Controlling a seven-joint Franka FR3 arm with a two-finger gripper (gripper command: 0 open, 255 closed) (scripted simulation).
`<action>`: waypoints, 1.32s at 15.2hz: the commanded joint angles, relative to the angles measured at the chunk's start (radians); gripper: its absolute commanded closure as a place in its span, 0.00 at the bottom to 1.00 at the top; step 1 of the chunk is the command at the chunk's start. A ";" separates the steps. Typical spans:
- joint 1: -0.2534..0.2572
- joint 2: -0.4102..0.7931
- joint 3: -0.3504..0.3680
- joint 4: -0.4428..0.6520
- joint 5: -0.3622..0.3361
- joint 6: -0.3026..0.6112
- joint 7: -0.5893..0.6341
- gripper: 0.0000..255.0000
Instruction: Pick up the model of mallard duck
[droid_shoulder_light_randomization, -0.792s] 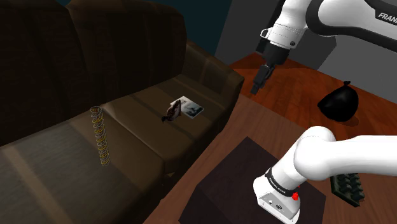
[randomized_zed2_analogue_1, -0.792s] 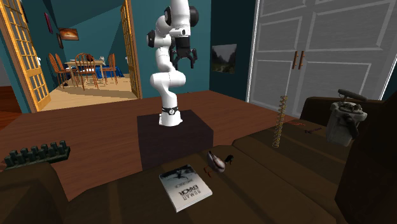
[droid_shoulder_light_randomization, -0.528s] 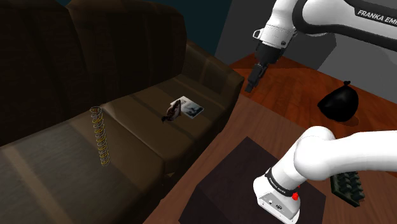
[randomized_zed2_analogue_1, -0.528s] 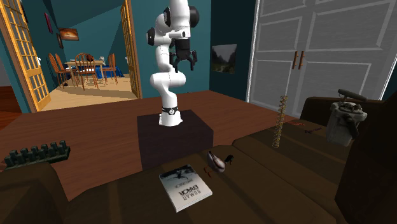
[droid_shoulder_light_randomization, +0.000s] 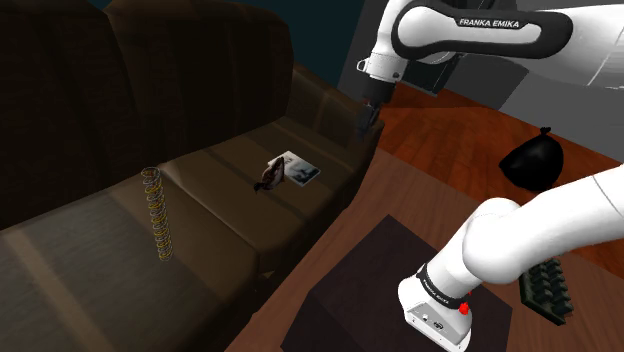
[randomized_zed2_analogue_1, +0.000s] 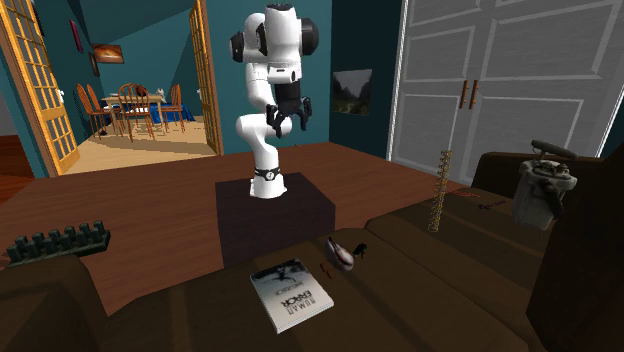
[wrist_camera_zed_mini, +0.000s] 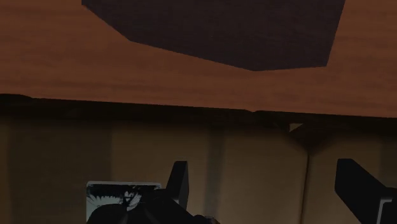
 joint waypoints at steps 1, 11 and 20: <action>0.006 0.084 -0.013 0.037 0.006 0.024 -0.045 0.00; 0.013 0.536 -0.041 0.339 0.058 0.054 -0.253 0.00; -0.005 0.961 -0.008 0.749 0.089 -0.034 -0.380 0.00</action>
